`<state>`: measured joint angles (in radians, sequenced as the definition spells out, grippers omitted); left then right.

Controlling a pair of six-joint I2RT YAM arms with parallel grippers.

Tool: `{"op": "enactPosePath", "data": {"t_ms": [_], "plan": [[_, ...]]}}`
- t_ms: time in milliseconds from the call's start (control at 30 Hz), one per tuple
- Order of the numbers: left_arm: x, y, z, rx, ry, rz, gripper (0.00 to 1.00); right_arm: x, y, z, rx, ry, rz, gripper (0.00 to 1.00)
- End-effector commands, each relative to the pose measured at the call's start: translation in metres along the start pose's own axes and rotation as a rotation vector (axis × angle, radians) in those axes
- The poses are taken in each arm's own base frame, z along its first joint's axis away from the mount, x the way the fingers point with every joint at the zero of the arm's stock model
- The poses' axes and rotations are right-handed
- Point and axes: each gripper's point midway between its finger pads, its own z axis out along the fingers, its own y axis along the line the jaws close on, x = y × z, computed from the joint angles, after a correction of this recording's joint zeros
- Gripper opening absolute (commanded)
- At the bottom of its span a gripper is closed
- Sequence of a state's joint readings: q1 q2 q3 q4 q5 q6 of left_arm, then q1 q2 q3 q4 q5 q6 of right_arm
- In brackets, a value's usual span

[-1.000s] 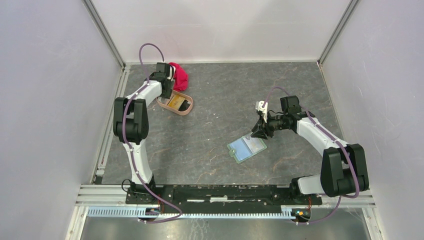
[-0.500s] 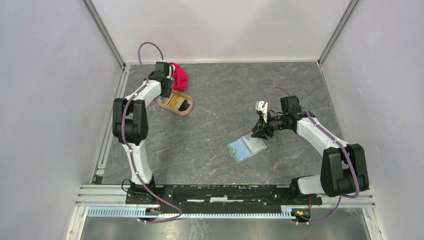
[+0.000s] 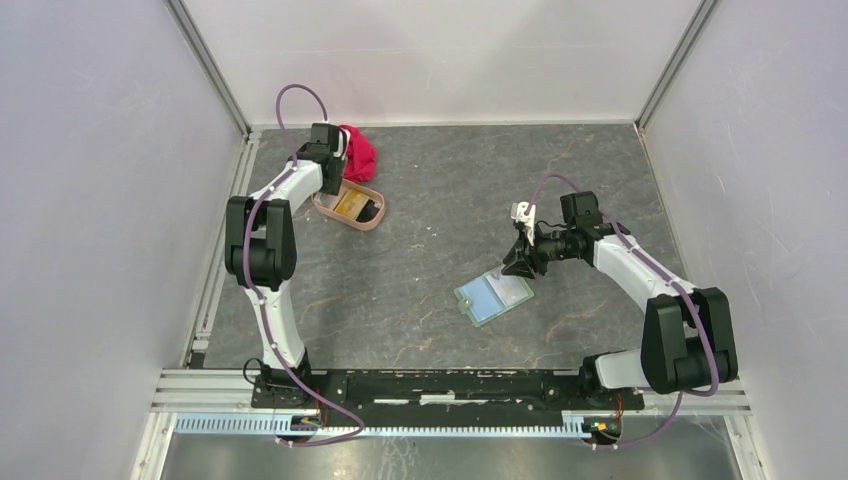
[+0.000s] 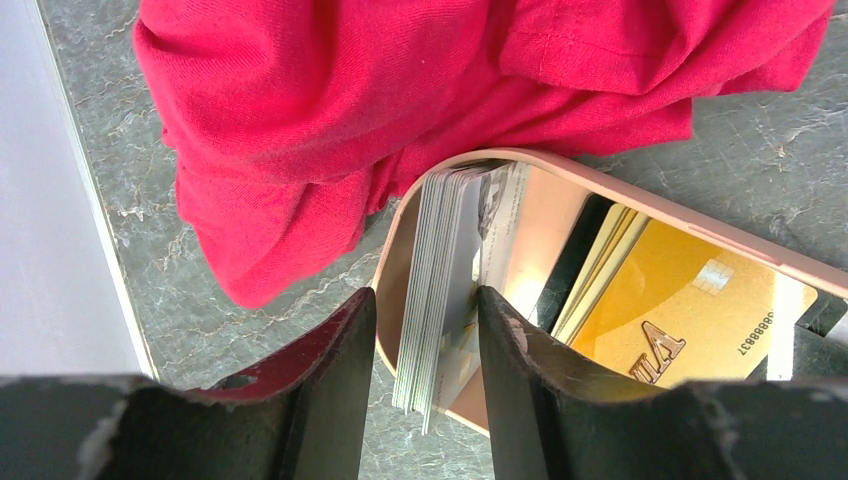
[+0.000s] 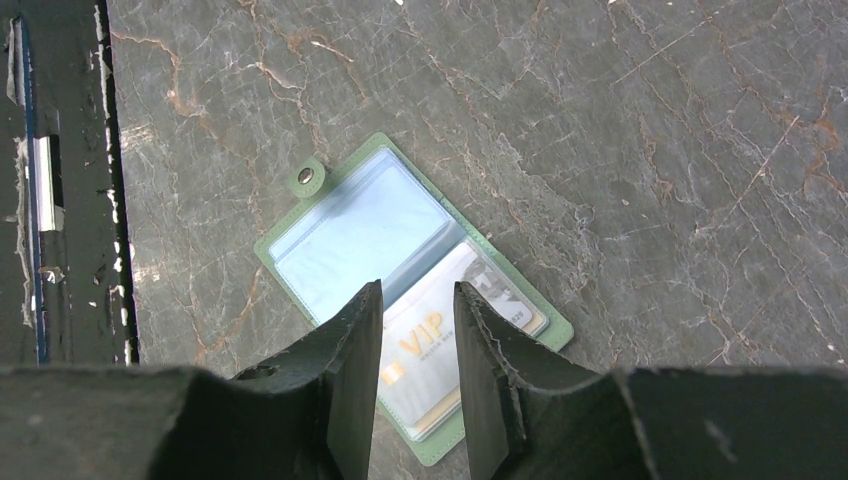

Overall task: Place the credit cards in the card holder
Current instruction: Pick up the credit card from the storage box.

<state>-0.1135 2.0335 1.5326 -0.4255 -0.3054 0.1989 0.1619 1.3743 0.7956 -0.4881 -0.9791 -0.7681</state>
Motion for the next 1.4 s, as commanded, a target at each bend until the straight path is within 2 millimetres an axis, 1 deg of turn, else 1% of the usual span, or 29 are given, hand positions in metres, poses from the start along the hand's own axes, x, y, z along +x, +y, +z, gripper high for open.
{"op": "enactPosePath", "data": {"t_ms": [0, 433, 600, 700, 867, 1033, 1100, 1200, 1233, 1367], "plan": [[-0.035, 0.024, -0.03, -0.041, -0.103, -0.038, 0.49, -0.015, -0.004, -0.001, -0.011, -0.031, -0.044, 0.38], [-0.036, 0.023, -0.033, -0.039, -0.11, -0.042, 0.48, -0.015, -0.003, -0.001, -0.014, -0.033, -0.046, 0.38], [-0.036, 0.021, -0.032, -0.028, -0.109, -0.043, 0.44, -0.015, -0.003, -0.001, -0.014, -0.032, -0.044, 0.39], [-0.037, 0.019, -0.033, -0.023, -0.112, -0.044, 0.4, -0.015, -0.003, -0.001, -0.015, -0.031, -0.044, 0.38], [-0.036, 0.014, -0.032, -0.001, -0.11, -0.042, 0.27, -0.014, -0.003, -0.001, -0.016, -0.03, -0.042, 0.39], [-0.036, 0.012, -0.031, 0.008, -0.108, -0.041, 0.2, -0.014, -0.003, -0.001, -0.016, -0.03, -0.044, 0.38], [-0.036, 0.011, -0.032, 0.015, -0.11, -0.041, 0.15, -0.014, -0.003, -0.001, -0.017, -0.029, -0.042, 0.38], [-0.039, 0.008, -0.034, 0.039, -0.117, -0.038, 0.04, -0.015, -0.003, -0.001, -0.017, -0.03, -0.044, 0.38], [-0.039, 0.007, -0.034, 0.045, -0.118, -0.039, 0.02, -0.015, -0.003, -0.001, -0.016, -0.03, -0.042, 0.38], [-0.038, 0.004, -0.035, 0.061, -0.114, -0.037, 0.02, -0.015, -0.003, -0.001, -0.017, -0.03, -0.044, 0.38]]}}
